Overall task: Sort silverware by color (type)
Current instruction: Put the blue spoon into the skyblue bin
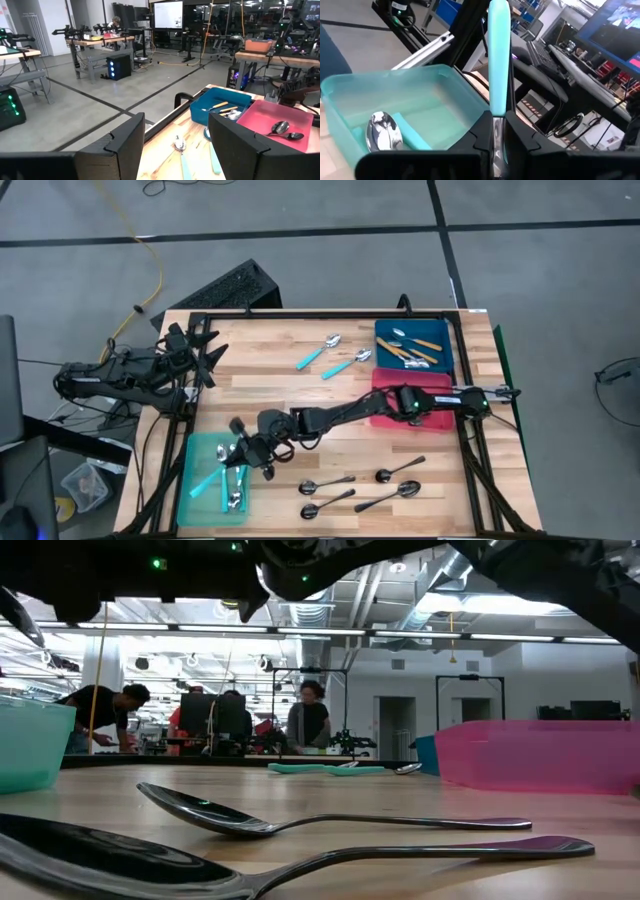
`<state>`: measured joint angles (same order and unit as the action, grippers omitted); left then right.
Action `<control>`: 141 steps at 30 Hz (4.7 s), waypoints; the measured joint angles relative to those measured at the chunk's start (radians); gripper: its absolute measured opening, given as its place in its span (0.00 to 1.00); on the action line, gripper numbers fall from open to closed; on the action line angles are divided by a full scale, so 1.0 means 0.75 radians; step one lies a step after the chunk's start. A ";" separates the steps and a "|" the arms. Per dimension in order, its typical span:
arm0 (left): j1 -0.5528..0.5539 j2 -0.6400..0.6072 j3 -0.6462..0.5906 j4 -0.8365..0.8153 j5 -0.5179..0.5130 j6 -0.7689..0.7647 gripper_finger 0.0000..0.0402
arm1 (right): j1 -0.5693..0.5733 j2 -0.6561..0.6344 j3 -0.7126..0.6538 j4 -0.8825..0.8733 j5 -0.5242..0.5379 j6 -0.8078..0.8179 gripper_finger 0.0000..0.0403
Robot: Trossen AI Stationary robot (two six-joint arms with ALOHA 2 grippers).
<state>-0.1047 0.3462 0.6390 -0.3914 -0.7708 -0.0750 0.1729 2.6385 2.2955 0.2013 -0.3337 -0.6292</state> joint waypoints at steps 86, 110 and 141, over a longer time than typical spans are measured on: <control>0.000 0.000 0.000 0.009 -0.040 0.040 0.51 | -0.058 0.158 0.051 0.015 -0.076 -0.050 0.14; 0.000 0.000 0.000 0.007 -0.039 0.040 0.51 | -0.068 0.156 0.052 0.031 -0.074 -0.008 0.29; -0.001 -0.080 -0.015 -0.096 -0.015 0.051 0.51 | -0.114 -0.365 0.076 -0.961 0.480 0.085 0.30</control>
<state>-0.1051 0.2862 0.6274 -0.4632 -0.7822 -0.0366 0.0877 2.3644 2.3528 -0.5191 0.0260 -0.5655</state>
